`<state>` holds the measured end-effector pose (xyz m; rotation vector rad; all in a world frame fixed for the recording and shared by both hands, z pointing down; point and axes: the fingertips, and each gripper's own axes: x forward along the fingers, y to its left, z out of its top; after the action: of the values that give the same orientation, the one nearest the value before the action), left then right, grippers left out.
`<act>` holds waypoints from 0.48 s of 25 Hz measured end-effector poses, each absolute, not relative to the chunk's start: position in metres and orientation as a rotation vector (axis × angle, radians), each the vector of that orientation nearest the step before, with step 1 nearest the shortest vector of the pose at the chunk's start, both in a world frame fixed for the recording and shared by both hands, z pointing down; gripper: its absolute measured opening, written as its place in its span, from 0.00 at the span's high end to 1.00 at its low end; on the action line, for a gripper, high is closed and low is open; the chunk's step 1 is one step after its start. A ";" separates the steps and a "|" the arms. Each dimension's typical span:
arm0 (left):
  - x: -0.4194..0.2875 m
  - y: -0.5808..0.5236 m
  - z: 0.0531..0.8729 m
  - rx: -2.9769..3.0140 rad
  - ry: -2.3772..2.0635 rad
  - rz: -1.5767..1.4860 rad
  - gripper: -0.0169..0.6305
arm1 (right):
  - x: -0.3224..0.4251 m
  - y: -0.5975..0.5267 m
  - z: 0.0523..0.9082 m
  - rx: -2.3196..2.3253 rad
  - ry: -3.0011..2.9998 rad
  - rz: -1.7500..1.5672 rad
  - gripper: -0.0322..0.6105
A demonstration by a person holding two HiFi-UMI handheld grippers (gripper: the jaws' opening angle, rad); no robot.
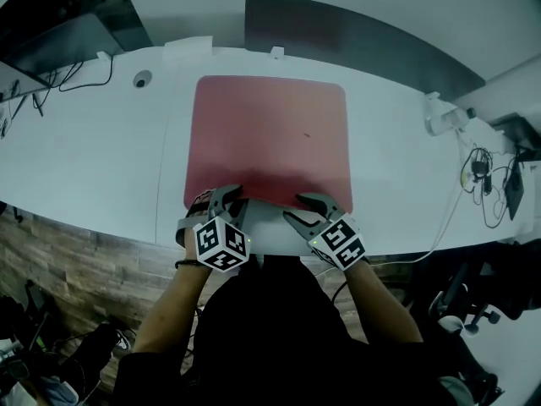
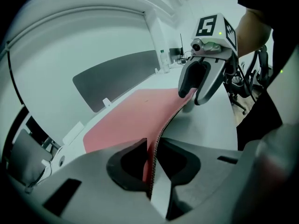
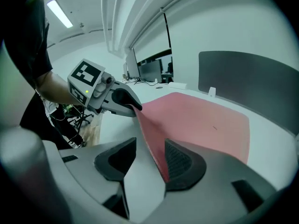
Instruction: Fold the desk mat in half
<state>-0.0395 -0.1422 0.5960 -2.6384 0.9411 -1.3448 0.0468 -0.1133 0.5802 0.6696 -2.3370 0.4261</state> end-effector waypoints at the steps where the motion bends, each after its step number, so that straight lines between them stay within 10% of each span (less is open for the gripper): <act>1: -0.039 -0.142 0.594 -2.640 0.946 -1.342 0.87 | 0.047 -0.111 0.579 0.658 -2.333 0.396 0.64; 12: -0.044 -0.123 0.577 -2.603 0.915 -1.337 0.89 | 0.073 -0.107 0.580 0.783 -2.148 0.108 0.88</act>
<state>-0.0437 -0.1226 0.5767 -2.6032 0.9147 -1.3375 0.0735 -0.1074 0.5804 0.7825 -2.1484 0.1078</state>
